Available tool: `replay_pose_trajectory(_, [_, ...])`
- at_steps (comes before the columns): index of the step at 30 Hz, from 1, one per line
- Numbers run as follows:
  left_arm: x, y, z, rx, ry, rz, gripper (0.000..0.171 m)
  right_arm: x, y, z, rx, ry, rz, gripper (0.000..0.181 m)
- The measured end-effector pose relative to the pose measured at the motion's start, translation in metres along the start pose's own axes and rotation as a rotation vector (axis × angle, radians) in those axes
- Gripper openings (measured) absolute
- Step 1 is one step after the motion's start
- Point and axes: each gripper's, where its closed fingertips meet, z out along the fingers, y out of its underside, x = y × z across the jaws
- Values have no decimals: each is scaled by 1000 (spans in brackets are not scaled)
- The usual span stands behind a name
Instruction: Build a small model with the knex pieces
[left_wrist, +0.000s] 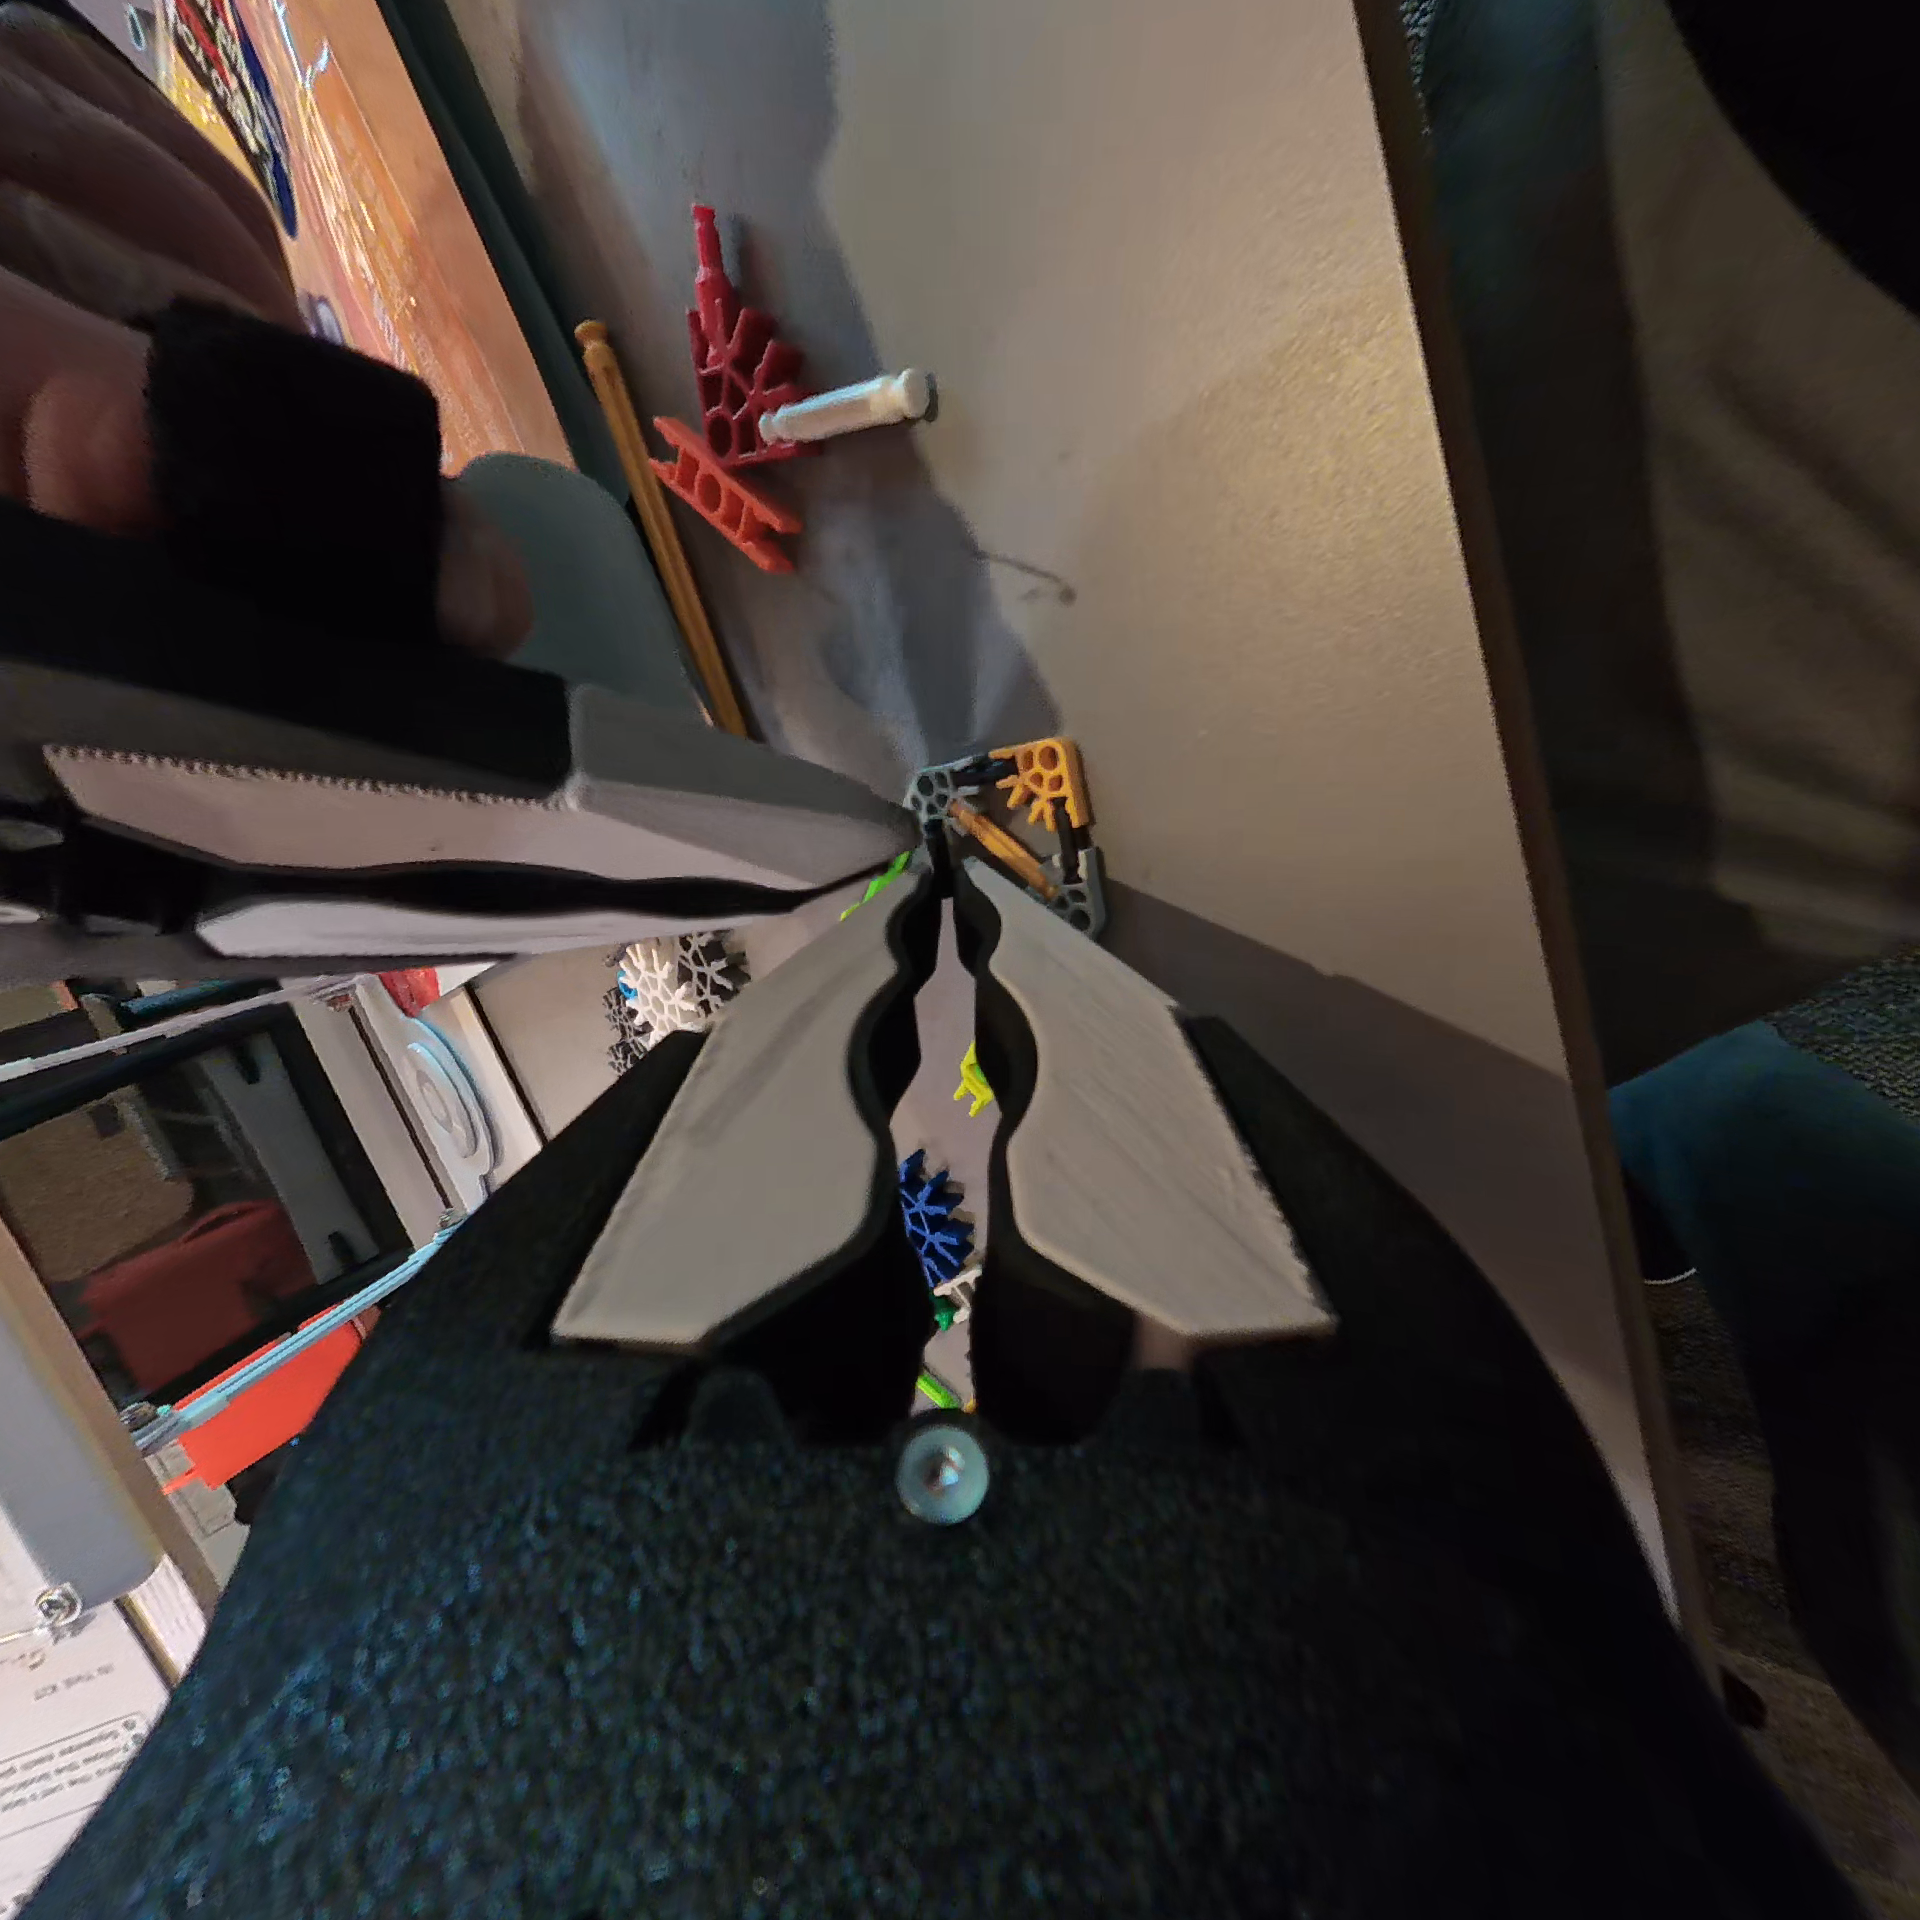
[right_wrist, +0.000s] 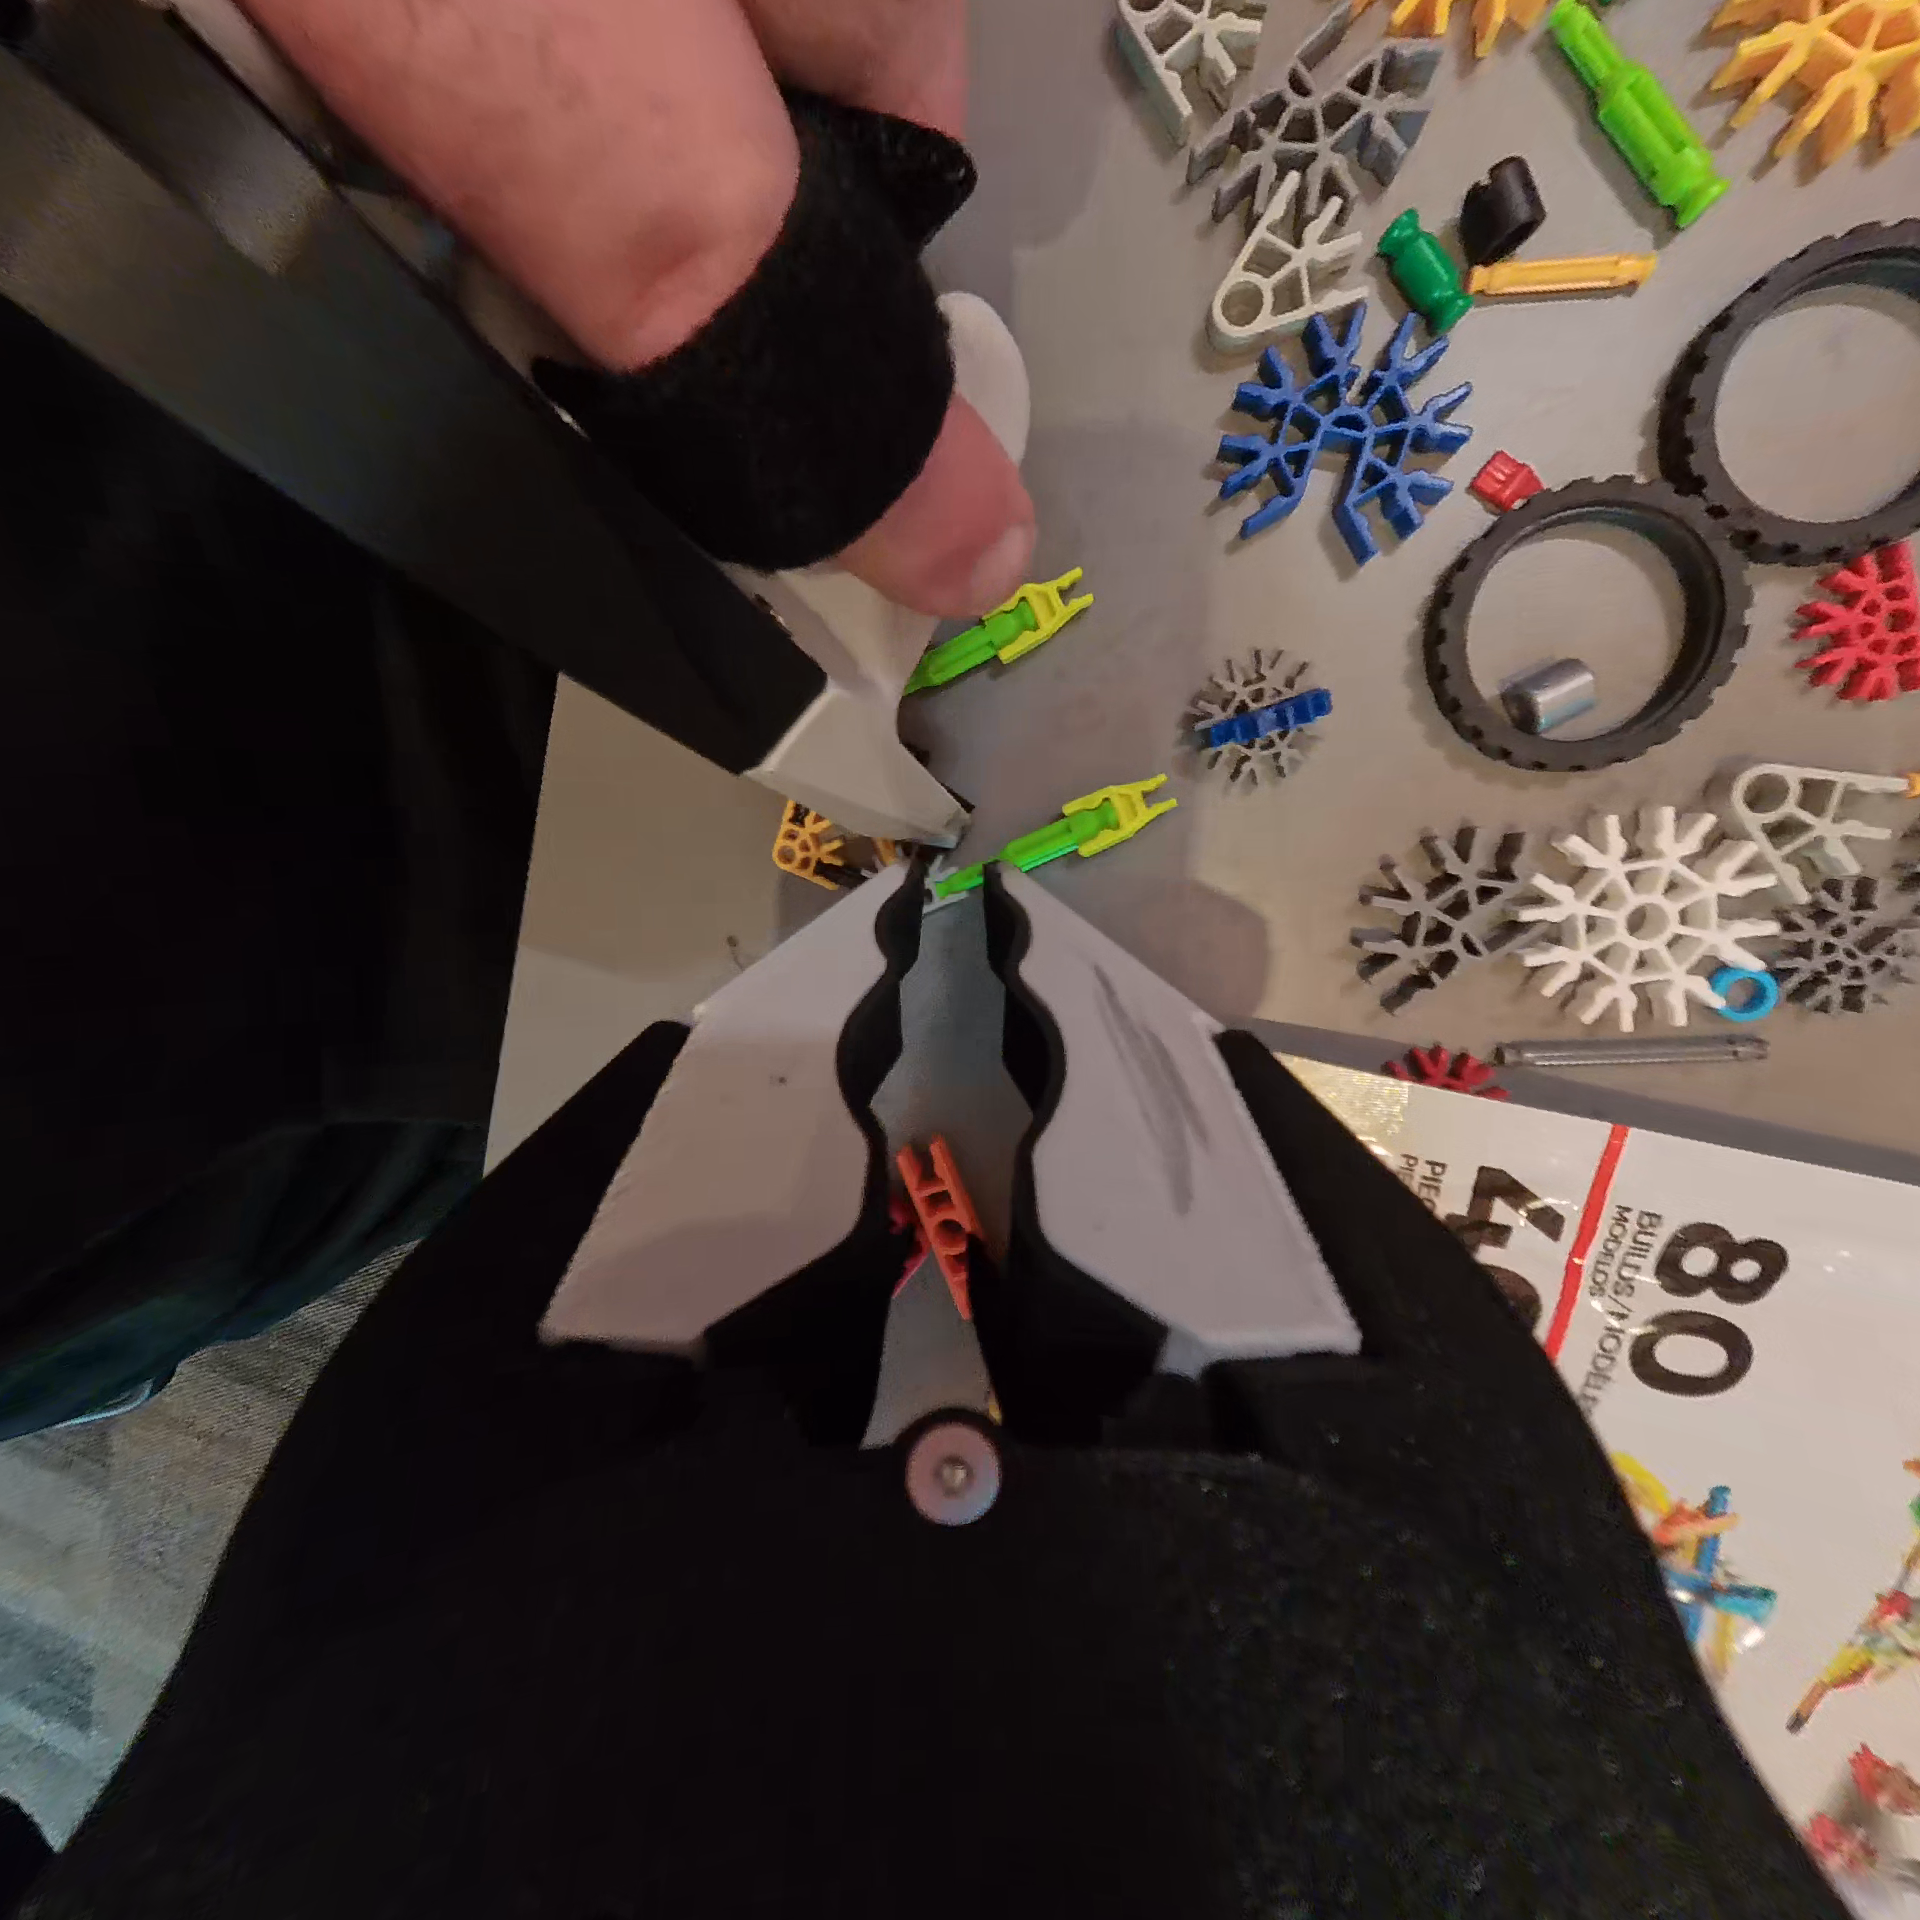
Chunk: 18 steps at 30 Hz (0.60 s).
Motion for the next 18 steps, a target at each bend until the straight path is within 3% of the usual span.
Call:
replay_pose_trajectory(3, [0,0,0,-2,0,-3,0,3,2,0,-24,51,11,24])
replay_pose_trajectory(12, [0,0,0,-7,-8,5,0,7,2,2,-9,67,66,16])
replay_pose_trajectory(18, [0,0,0,-9,-16,3,0,4,1,2,4,27,83,23])
